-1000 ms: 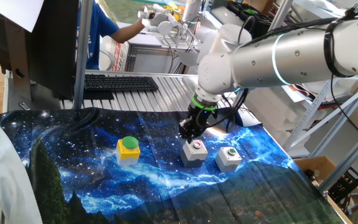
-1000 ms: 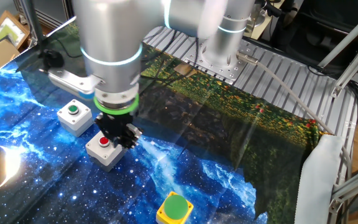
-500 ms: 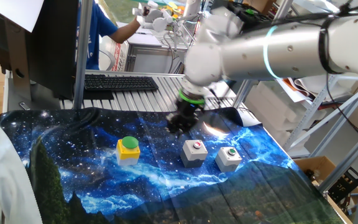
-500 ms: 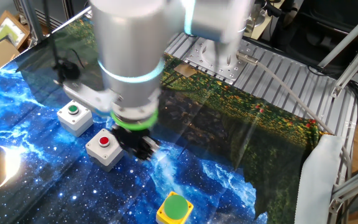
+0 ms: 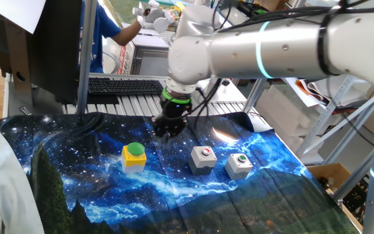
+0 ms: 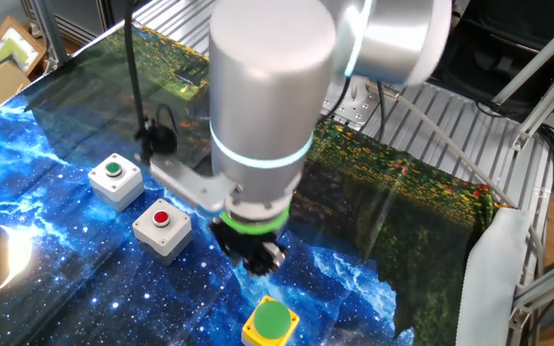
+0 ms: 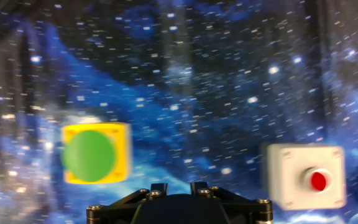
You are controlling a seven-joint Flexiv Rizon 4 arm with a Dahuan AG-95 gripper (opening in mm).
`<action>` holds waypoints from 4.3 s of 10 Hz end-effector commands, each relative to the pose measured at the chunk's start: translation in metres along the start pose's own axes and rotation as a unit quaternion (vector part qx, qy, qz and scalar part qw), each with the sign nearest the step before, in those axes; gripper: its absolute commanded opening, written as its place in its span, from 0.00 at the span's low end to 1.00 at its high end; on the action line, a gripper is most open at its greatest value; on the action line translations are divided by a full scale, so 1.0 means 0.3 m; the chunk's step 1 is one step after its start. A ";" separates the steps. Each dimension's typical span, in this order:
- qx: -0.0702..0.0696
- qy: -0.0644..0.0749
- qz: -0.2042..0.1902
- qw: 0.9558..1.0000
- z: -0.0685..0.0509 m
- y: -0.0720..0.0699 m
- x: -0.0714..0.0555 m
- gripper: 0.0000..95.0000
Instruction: Press three buttons from left to right in sequence
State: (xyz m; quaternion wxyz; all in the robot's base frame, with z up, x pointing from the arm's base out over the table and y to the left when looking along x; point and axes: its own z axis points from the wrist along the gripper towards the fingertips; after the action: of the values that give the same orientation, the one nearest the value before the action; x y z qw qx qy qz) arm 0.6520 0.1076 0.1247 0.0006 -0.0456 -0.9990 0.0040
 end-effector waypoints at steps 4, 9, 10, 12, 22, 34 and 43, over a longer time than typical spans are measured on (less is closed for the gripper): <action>0.004 -0.002 0.016 1.000 0.003 0.082 0.000 0.20; 0.005 -0.001 0.032 0.999 0.024 0.160 -0.047 0.20; 0.003 -0.003 0.041 0.999 0.017 0.177 -0.045 0.20; 0.005 -0.005 0.052 0.999 0.006 0.205 -0.032 0.20; 0.003 0.026 0.056 0.998 -0.012 0.200 -0.027 0.20; 0.007 0.062 0.117 0.991 -0.010 0.201 -0.028 0.20; -0.026 0.089 0.105 0.990 -0.010 0.201 -0.028 0.20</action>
State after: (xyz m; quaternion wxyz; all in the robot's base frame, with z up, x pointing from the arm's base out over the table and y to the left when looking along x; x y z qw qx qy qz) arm 0.6632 0.1660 0.1267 0.0850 -0.1511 -0.9845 -0.0268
